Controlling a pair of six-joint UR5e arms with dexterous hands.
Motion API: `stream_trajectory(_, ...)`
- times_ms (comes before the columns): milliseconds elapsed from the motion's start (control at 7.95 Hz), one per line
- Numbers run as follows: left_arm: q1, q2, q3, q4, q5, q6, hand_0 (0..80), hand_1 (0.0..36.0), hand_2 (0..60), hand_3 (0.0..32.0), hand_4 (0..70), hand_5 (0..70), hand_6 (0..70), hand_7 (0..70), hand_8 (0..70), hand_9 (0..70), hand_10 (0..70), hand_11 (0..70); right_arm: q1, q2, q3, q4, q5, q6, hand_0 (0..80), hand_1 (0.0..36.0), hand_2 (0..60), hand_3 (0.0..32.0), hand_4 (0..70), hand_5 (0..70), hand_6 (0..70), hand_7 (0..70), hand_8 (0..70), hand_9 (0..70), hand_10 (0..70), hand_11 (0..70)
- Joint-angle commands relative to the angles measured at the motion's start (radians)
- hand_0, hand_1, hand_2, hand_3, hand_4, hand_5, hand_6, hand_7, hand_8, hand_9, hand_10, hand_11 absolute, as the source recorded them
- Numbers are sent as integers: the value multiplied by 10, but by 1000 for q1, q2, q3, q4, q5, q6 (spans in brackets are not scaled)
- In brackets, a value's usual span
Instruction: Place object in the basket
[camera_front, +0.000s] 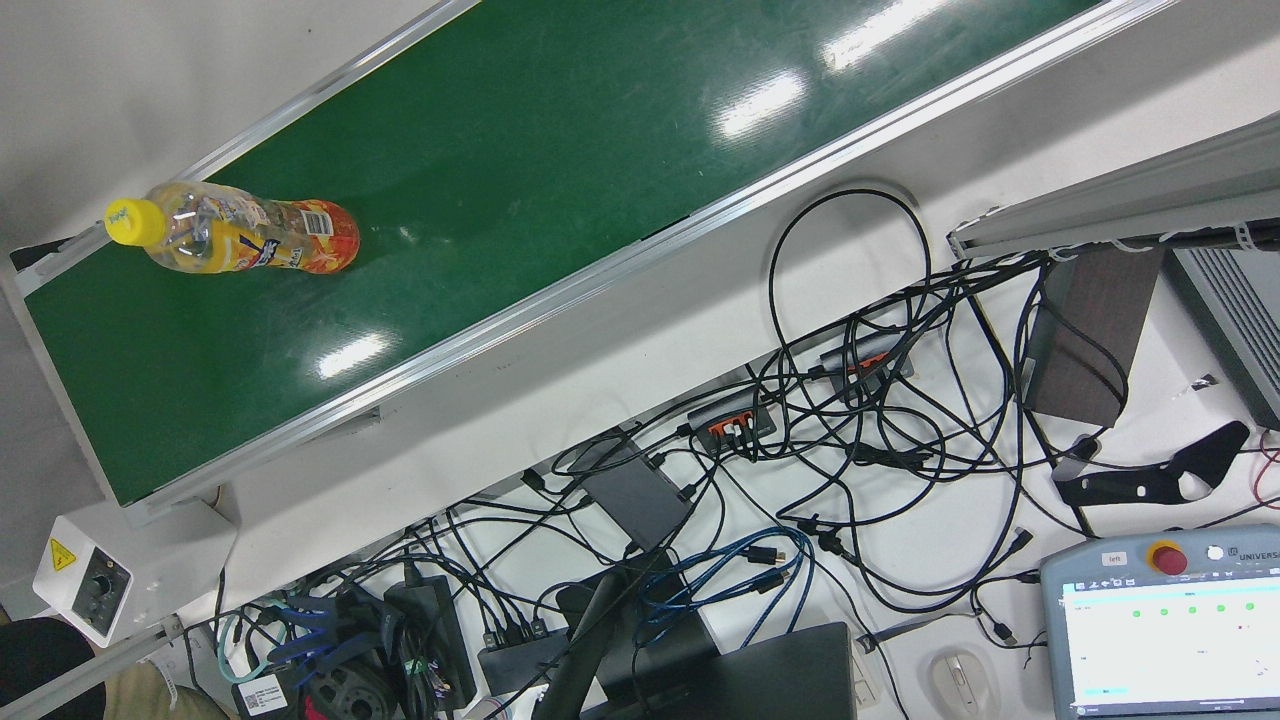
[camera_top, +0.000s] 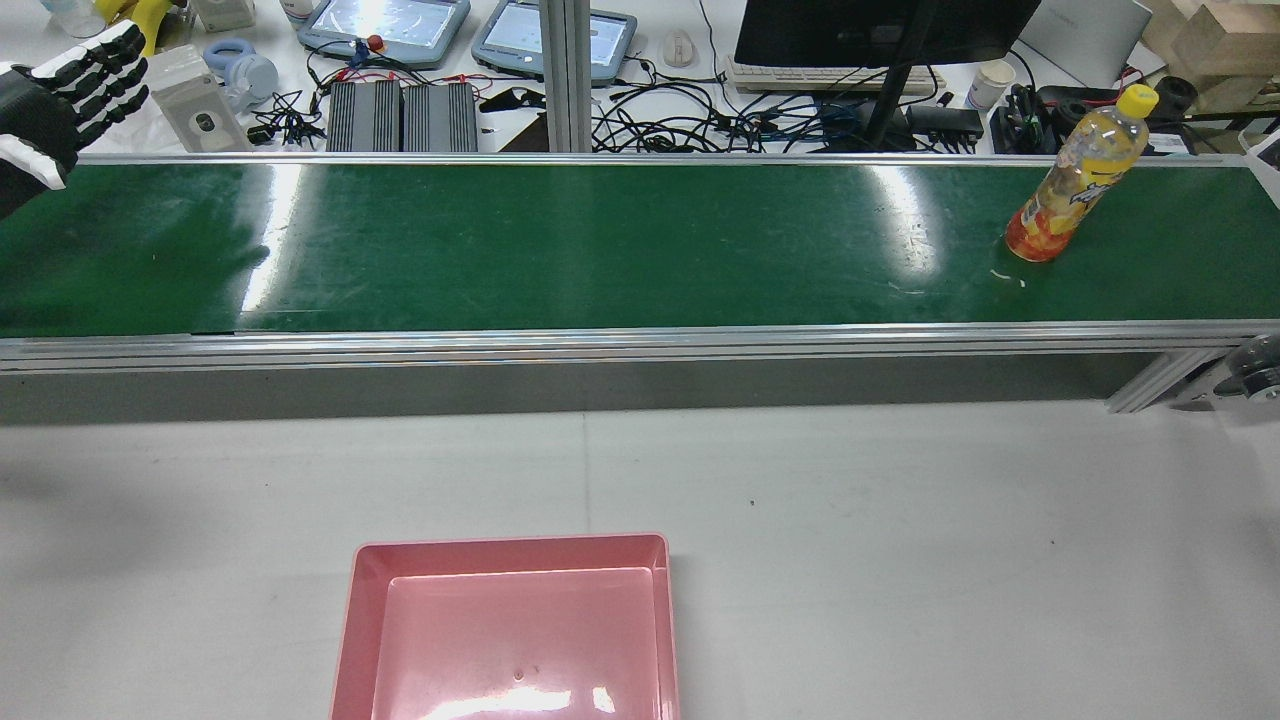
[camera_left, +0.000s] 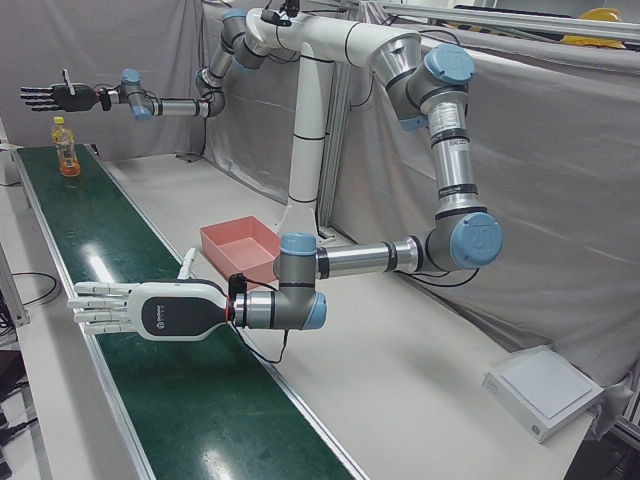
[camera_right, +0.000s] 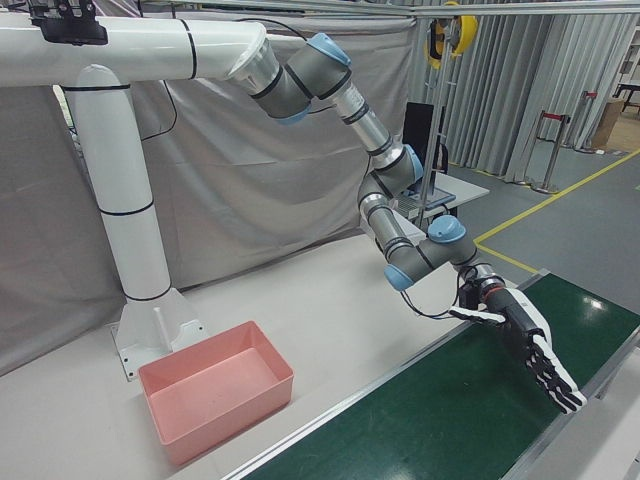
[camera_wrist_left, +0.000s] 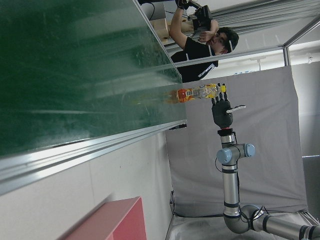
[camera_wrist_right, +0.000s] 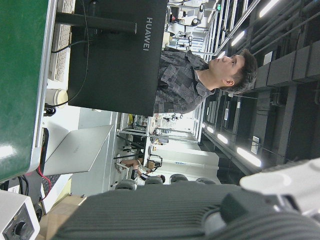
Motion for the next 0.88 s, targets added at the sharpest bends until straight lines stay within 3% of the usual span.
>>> stream_trajectory(0,0,2,1,1,0,0,511,0,0,10,63,34,0,0,0,0,11,26,0,1,0,0,0,1,0,0,0,0,0,0,0,0,0,0,0,0)
stream_trajectory(251,0,2,1,1,0,0,532,16,0,4,64,44,0,0,0,0,14,33,0,0,0,0,0,1,0,0,0,0,0,0,0,0,0,0,0,0)
stream_trajectory(754,0,2,1,0,0,0,531,14,0,4,64,48,0,0,0,0,16,35,0,0,0,0,0,1,0,0,0,0,0,0,0,0,0,0,0,0)
